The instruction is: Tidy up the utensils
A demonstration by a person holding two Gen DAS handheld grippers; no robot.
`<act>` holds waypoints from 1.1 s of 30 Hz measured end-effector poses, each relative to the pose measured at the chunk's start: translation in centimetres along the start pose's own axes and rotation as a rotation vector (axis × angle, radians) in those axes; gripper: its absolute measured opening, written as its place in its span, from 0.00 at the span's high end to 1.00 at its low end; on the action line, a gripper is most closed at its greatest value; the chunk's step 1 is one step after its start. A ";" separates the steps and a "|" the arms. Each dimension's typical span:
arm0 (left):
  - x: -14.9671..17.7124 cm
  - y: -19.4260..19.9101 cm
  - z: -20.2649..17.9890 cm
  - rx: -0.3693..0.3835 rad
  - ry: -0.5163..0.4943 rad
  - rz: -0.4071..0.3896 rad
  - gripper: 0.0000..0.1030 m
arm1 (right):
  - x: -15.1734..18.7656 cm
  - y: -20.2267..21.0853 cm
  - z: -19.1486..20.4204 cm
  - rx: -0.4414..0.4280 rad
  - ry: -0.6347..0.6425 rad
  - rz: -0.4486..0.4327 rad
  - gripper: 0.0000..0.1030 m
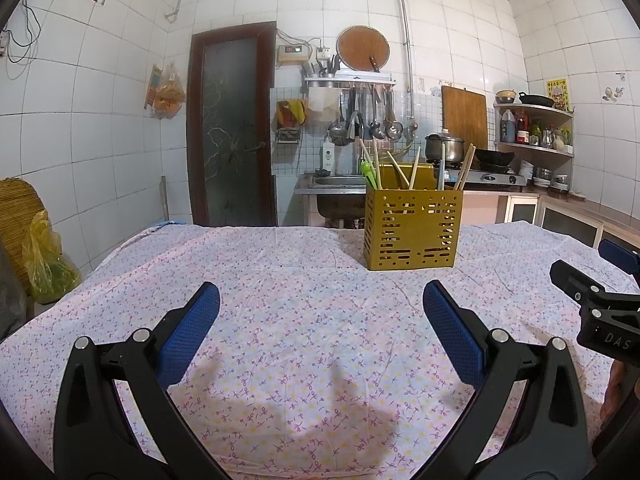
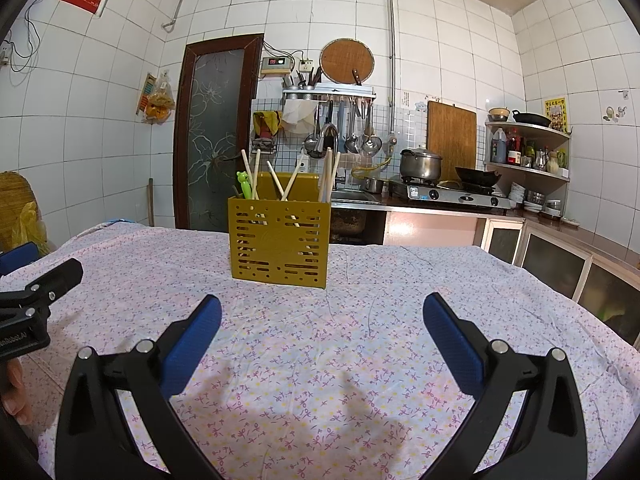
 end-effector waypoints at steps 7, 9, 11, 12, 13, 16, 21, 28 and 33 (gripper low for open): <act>0.0 0.0 0.0 0.001 0.002 0.000 0.05 | 0.0 0.0 0.0 -0.001 0.002 -0.001 0.04; 0.1 0.1 0.0 0.001 0.001 -0.001 0.05 | 0.0 0.0 0.0 -0.001 0.001 0.000 0.04; 0.1 0.2 0.0 0.001 0.001 -0.004 0.05 | 0.0 0.0 0.0 -0.001 0.001 0.000 0.04; 0.1 0.2 0.0 0.001 0.001 -0.007 0.05 | 0.0 0.0 0.0 -0.001 0.001 0.000 0.04; 0.0 0.2 0.0 0.001 0.001 -0.008 0.05 | 0.0 0.0 0.0 -0.001 0.002 -0.001 0.04; 0.0 0.2 0.0 0.001 0.001 -0.009 0.05 | 0.0 0.0 0.0 0.001 0.002 -0.001 0.04; 0.0 0.2 0.0 0.001 0.002 -0.010 0.05 | 0.0 0.1 0.1 0.001 0.002 -0.001 0.04; -0.2 0.3 0.0 0.002 0.004 -0.016 0.05 | 0.0 0.1 0.1 0.001 0.003 0.000 0.04; -0.1 0.4 0.0 0.002 0.004 -0.016 0.05 | 0.0 0.2 0.0 0.002 0.003 -0.002 0.04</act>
Point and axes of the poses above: each gripper's, at about its wrist camera, not at the fingertips, and y roughly against the way its jaws point, z to its left, x to its underside, the point moved 8 cm from there along -y, roughly the way its jaws point, and after that the axes turned 13 degrees about -x, right-handed, at the moved point
